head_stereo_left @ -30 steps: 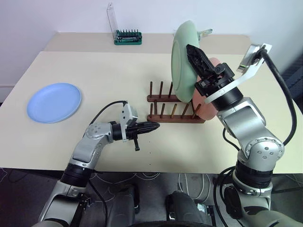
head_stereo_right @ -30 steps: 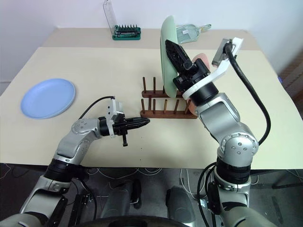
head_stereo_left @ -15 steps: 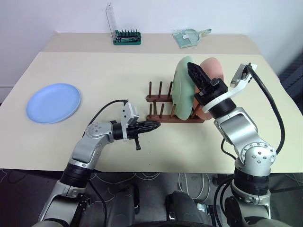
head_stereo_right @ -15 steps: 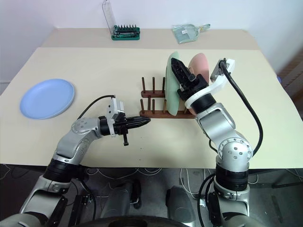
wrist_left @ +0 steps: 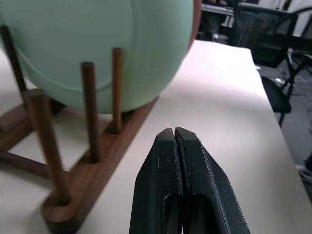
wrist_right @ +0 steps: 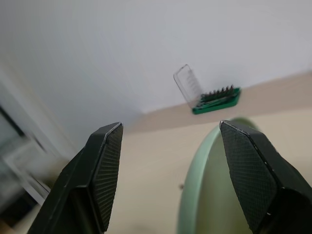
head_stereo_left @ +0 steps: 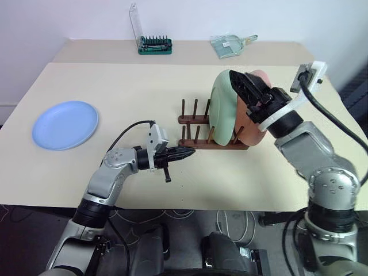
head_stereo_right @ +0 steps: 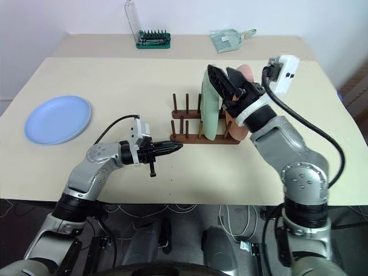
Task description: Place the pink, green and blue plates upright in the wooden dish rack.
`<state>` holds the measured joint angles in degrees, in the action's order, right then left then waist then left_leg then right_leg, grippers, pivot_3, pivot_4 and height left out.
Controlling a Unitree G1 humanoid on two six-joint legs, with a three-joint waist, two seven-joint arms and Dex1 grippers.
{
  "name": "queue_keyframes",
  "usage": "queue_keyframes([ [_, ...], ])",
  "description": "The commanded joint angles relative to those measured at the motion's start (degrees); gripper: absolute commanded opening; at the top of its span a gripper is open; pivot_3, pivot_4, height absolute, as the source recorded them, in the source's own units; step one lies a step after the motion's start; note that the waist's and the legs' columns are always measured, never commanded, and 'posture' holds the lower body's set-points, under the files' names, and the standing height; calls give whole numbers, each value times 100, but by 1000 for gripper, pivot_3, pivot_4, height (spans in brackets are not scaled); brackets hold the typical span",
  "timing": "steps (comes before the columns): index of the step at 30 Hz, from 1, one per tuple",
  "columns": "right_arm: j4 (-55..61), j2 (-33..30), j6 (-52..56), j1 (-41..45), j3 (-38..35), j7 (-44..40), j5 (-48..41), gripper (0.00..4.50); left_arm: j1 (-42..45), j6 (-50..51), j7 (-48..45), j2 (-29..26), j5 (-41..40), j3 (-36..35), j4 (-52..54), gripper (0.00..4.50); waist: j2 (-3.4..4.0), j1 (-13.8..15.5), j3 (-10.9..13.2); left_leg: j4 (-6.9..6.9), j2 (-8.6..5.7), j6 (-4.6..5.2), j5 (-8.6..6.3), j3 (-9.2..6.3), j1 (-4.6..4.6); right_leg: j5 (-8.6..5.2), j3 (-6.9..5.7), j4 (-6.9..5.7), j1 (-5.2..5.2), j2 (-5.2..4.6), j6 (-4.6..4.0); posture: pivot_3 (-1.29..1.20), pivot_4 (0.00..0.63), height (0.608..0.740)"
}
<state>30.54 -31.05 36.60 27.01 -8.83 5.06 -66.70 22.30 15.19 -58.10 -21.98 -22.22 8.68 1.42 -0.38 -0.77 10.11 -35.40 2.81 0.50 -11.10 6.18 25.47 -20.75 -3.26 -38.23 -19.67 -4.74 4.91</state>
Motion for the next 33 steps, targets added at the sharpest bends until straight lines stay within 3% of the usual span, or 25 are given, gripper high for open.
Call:
queue_keyframes([
  [1,437,-877,-15,292,280,-918,1099,3245,64,-390,420,103,18,-451,-117,253,0,-1,0,0,0,0,0,1,0,0,0,0,-2,-1,0,0,150,732],
  [3,465,-1225,-104,330,546,-1311,1691,3262,117,-511,729,154,98,-639,-242,807,1,-4,0,0,2,0,0,1,-1,0,0,0,-1,1,0,0,150,732],
  [6,393,-1584,-374,406,1148,-1969,2720,3262,258,-280,1758,238,-15,-1366,-413,2347,-3,-13,1,0,3,0,0,1,-2,0,0,0,-1,1,0,0,150,732],
  [10,115,-1211,-649,580,1323,-2350,3146,3262,571,-205,3546,173,346,-2315,-421,4342,-10,-3,5,-1,3,0,0,0,0,1,-1,-2,-2,1,2,0,150,732],
  [11,78,-1139,-700,634,1365,-2461,3240,3262,678,-82,4054,144,462,-2542,-403,4475,-12,-1,7,-3,2,0,0,0,0,1,-1,-1,-1,0,3,0,150,732],
  [14,-19,-998,-863,785,1510,-2844,3553,3262,942,418,5558,-112,926,-3251,-463,4475,-20,1,11,-5,0,0,0,0,1,2,-3,-1,0,-1,4,0,150,732],
  [18,-185,-895,-1155,911,1556,-3376,3840,3262,1027,1461,6596,-573,1223,-3843,-599,4475,-35,-7,18,-5,1,-7,5,1,1,2,-3,-1,-1,-1,5,0,150,732],
  [24,-237,-1061,-1502,1214,1700,-4281,4295,3262,960,2312,6919,-1337,1352,-4240,-1382,4475,-61,3,28,-5,1,-35,21,1,0,2,-4,-7,-4,0,4,0,150,732],
  [33,-117,-795,-1466,1100,1767,-4537,4586,3262,1180,3615,6705,-1250,630,-4758,-2318,4475,-106,10,28,-3,1,-46,26,0,0,2,-6,-9,-5,-3,4,0,150,732],
])
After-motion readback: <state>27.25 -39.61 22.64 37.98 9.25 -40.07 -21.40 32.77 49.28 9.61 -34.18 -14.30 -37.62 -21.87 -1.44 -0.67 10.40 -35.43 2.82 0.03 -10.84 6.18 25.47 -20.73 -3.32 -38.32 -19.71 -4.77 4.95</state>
